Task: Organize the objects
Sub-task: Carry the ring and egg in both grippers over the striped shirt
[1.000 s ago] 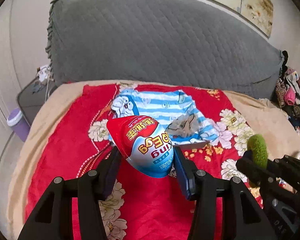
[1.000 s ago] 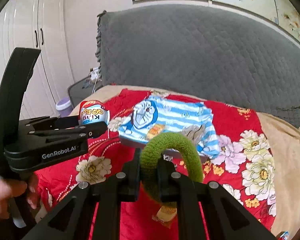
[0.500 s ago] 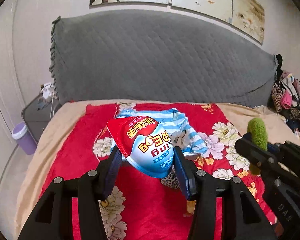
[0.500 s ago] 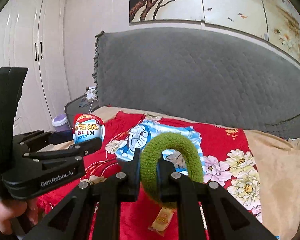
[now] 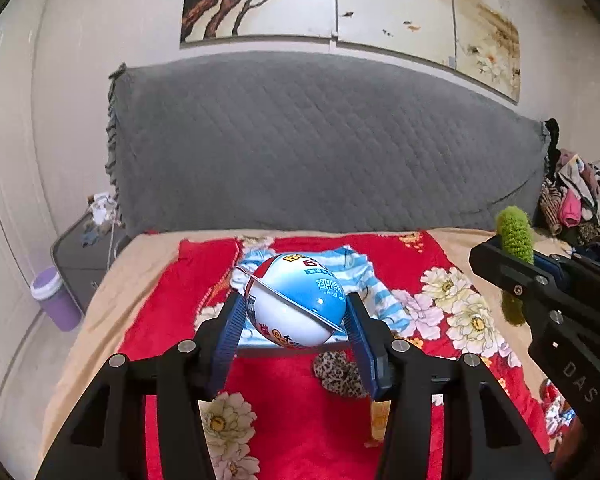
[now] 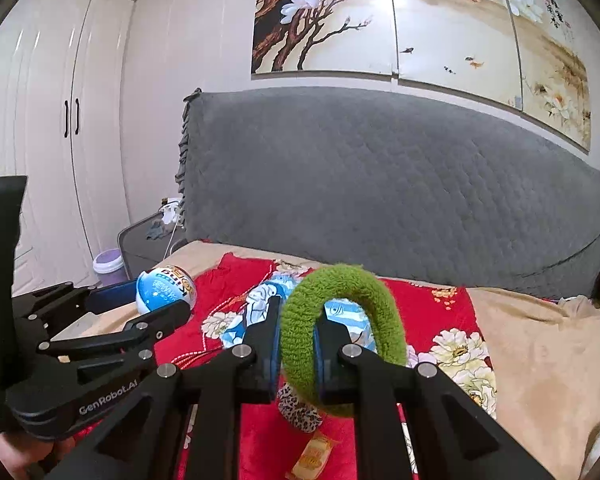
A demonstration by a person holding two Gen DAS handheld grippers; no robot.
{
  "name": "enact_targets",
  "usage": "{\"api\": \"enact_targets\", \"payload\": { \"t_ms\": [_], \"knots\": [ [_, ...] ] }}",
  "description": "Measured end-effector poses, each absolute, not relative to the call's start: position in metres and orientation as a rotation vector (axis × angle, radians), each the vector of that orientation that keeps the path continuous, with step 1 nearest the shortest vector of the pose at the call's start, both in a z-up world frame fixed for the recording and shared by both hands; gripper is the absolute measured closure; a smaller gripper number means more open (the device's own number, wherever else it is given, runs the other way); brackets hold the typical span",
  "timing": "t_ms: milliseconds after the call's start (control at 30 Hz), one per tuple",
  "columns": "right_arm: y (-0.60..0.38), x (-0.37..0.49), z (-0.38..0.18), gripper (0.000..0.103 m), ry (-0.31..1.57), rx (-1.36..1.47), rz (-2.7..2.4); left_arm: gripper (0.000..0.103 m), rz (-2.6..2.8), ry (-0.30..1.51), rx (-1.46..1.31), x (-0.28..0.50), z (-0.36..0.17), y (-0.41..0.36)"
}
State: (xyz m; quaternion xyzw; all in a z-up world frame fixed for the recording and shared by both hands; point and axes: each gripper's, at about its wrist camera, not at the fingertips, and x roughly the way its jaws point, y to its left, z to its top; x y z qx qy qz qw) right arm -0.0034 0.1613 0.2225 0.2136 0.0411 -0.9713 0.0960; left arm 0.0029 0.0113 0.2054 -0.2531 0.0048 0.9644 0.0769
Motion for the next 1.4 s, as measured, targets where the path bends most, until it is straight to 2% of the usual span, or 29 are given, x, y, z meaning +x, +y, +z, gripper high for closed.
{"api": "enact_targets", "payload": {
  "t_ms": [600, 1400],
  "knots": [
    [0.171, -0.005, 0.234, 0.09, 0.091, 0.561, -2.926, 0.05, 2.917, 0.083, -0.637, 0.016, 0.233, 0.026],
    [0.168, -0.037, 0.224, 0.09, 0.109, 0.563, -2.884, 0.05, 2.911, 0.063, -0.715, -0.045, 0.212, 0.031]
  ]
}}
